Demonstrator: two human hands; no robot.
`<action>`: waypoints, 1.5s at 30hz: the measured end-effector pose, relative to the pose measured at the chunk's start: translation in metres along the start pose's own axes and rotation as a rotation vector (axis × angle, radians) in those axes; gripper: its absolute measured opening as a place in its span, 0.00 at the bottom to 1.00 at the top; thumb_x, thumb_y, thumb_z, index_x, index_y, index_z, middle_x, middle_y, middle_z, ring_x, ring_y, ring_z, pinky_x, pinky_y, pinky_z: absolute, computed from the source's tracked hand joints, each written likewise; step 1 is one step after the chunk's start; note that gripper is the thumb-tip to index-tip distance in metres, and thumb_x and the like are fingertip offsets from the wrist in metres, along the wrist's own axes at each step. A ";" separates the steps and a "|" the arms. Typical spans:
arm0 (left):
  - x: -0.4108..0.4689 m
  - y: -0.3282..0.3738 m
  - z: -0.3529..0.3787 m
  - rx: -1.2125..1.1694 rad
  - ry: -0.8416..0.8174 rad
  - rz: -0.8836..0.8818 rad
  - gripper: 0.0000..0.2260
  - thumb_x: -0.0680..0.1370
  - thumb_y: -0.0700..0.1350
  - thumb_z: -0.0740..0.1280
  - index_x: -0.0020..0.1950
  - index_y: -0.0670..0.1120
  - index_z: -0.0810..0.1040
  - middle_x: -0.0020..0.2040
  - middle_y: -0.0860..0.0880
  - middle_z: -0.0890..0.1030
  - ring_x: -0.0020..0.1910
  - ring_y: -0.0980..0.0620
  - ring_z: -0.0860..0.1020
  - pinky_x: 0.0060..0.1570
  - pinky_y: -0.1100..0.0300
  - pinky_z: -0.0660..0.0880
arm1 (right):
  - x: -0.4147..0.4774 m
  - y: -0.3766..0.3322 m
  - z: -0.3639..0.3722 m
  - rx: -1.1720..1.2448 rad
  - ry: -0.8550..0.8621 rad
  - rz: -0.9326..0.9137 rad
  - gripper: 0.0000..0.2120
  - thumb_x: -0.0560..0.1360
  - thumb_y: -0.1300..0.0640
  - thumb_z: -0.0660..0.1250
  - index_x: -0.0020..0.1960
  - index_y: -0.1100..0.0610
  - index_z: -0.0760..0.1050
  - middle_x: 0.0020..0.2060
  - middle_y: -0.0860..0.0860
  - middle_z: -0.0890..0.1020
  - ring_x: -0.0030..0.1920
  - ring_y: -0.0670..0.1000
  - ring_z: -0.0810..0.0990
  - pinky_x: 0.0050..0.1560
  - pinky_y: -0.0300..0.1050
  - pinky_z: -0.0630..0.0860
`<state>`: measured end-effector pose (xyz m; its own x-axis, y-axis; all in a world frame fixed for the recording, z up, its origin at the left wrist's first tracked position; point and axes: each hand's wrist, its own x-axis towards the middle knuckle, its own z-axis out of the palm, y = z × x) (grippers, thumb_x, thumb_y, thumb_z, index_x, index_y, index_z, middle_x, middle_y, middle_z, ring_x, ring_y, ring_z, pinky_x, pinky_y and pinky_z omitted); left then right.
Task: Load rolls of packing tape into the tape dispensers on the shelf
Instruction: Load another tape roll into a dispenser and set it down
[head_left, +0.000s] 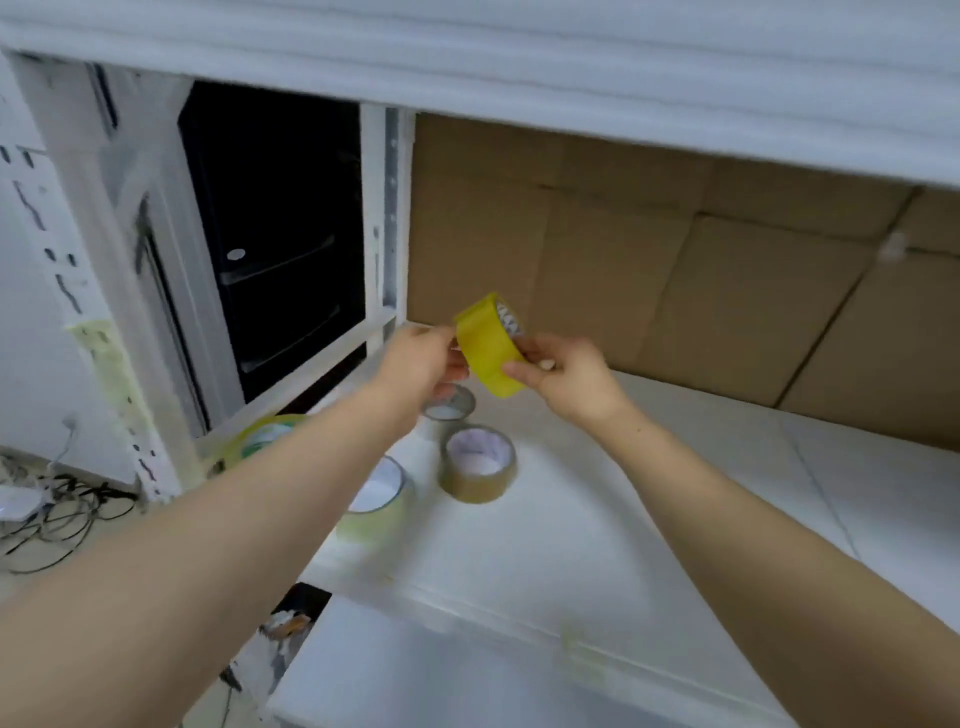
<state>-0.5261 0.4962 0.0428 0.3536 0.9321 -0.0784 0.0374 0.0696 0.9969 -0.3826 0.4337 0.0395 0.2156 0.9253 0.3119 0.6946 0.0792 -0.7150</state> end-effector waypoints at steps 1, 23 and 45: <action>-0.008 0.003 0.027 -0.052 -0.053 -0.021 0.08 0.79 0.46 0.59 0.45 0.46 0.76 0.40 0.46 0.78 0.34 0.53 0.75 0.33 0.62 0.68 | -0.018 0.008 -0.021 0.006 0.028 0.022 0.15 0.73 0.62 0.68 0.60 0.63 0.76 0.53 0.57 0.81 0.48 0.46 0.75 0.38 0.20 0.66; -0.293 -0.024 0.563 -0.034 -0.978 -0.144 0.05 0.76 0.44 0.67 0.42 0.44 0.77 0.28 0.50 0.79 0.22 0.58 0.77 0.23 0.68 0.74 | -0.464 0.198 -0.383 0.416 0.890 0.453 0.06 0.75 0.64 0.65 0.48 0.56 0.78 0.43 0.53 0.83 0.46 0.52 0.81 0.58 0.49 0.75; -0.294 -0.033 0.854 0.013 -1.124 -0.127 0.03 0.75 0.39 0.66 0.47 0.44 0.78 0.39 0.47 0.79 0.36 0.52 0.76 0.34 0.61 0.69 | -0.512 0.371 -0.598 0.408 0.912 0.446 0.08 0.71 0.70 0.67 0.45 0.59 0.78 0.40 0.53 0.83 0.39 0.46 0.82 0.42 0.36 0.78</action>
<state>0.1667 -0.0841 0.0242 0.9862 0.0697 -0.1505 0.1405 0.1311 0.9814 0.1753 -0.2326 -0.0115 0.9352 0.2925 0.1995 0.1847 0.0776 -0.9797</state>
